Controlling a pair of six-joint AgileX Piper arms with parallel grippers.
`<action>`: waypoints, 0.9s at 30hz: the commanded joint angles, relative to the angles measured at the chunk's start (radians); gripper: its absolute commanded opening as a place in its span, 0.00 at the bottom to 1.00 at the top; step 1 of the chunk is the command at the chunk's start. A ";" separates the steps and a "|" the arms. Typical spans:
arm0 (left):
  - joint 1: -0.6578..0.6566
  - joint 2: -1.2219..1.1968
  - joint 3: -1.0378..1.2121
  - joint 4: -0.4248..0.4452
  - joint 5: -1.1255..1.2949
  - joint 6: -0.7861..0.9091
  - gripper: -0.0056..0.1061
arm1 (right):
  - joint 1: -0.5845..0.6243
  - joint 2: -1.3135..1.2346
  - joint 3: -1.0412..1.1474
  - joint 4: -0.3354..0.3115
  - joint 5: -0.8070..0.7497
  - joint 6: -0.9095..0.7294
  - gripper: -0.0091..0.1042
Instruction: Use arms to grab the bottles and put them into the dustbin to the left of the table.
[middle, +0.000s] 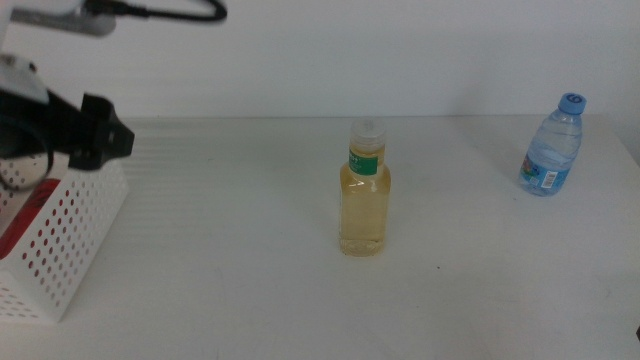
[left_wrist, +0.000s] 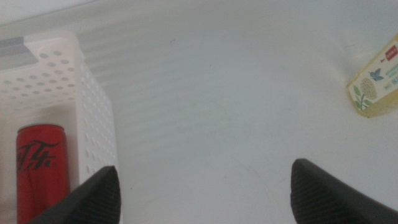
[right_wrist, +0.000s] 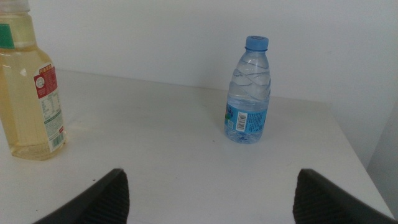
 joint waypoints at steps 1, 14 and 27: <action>-0.011 -0.072 0.054 -0.029 -0.146 -0.012 0.86 | -0.005 -0.026 -0.009 -0.010 -0.080 -0.009 0.70; -0.011 -0.203 0.367 -0.166 -0.445 -0.020 0.86 | -0.005 -0.026 -0.009 -0.010 -0.080 -0.009 0.70; -0.011 -0.202 0.399 -0.202 -0.519 -0.019 0.86 | -0.005 -0.026 -0.009 -0.010 -0.080 -0.009 0.70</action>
